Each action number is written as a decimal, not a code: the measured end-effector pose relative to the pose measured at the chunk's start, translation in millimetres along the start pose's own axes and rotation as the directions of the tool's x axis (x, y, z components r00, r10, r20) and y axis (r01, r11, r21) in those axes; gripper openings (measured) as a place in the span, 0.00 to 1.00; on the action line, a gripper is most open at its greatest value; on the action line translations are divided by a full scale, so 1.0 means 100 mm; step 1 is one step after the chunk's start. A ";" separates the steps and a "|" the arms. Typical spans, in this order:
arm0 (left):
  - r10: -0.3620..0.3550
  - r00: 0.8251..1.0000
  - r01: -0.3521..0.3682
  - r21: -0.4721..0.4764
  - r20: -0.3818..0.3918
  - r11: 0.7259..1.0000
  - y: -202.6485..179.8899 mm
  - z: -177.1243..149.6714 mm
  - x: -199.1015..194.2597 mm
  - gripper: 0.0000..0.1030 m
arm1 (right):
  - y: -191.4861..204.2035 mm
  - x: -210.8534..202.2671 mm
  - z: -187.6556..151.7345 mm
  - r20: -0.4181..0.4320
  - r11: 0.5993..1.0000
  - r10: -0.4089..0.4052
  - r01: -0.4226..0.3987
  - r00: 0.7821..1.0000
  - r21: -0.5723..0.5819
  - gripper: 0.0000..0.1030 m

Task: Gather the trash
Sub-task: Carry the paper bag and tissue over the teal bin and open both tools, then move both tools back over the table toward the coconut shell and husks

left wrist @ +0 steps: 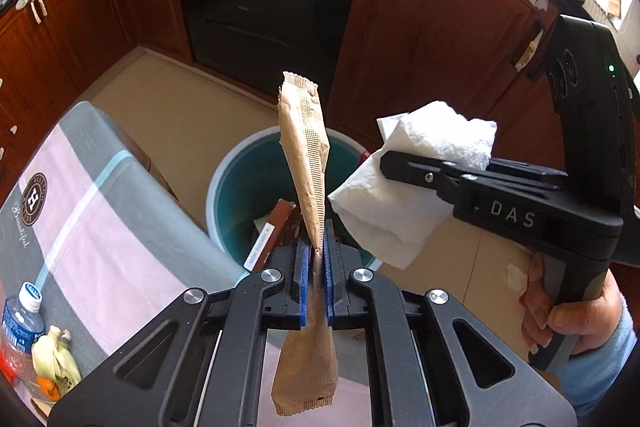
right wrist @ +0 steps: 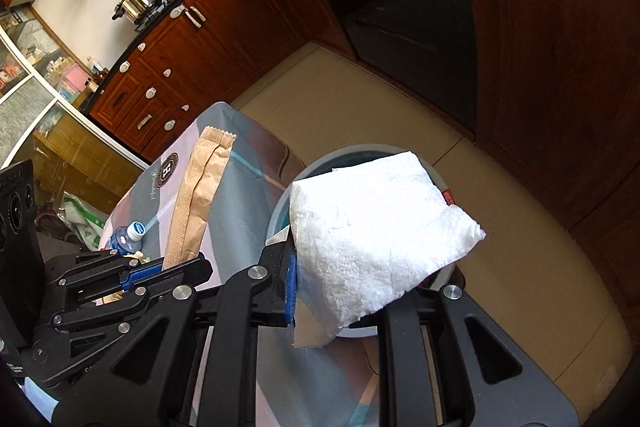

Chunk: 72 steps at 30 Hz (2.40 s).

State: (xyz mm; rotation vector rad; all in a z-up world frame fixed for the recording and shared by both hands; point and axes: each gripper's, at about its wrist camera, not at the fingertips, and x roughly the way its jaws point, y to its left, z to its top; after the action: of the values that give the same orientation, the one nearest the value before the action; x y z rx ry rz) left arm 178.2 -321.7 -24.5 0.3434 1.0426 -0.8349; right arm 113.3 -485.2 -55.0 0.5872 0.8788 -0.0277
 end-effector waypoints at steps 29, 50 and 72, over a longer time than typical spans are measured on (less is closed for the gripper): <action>-0.026 0.999 0.020 -0.176 -0.029 0.984 0.21 0.14 0.71 0.51 | -0.46 0.49 0.12 -0.088 0.993 -0.054 0.063 0.995 0.105 0.65; 0.017 1.000 -0.017 -0.162 -0.003 0.987 0.23 -0.18 0.25 0.91 | -0.28 0.38 0.05 -0.125 0.988 -0.053 0.071 0.991 0.138 0.85; 0.073 0.991 -0.038 -0.282 0.115 0.959 0.80 -0.88 -0.73 0.96 | 0.87 0.12 -0.30 -0.136 1.000 -0.005 0.005 0.991 -0.002 0.89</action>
State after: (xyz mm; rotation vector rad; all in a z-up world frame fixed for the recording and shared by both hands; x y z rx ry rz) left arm 165.6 -183.1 -14.2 0.0792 1.0139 -0.6396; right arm 121.6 -394.6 -37.7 0.5904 1.0120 0.0089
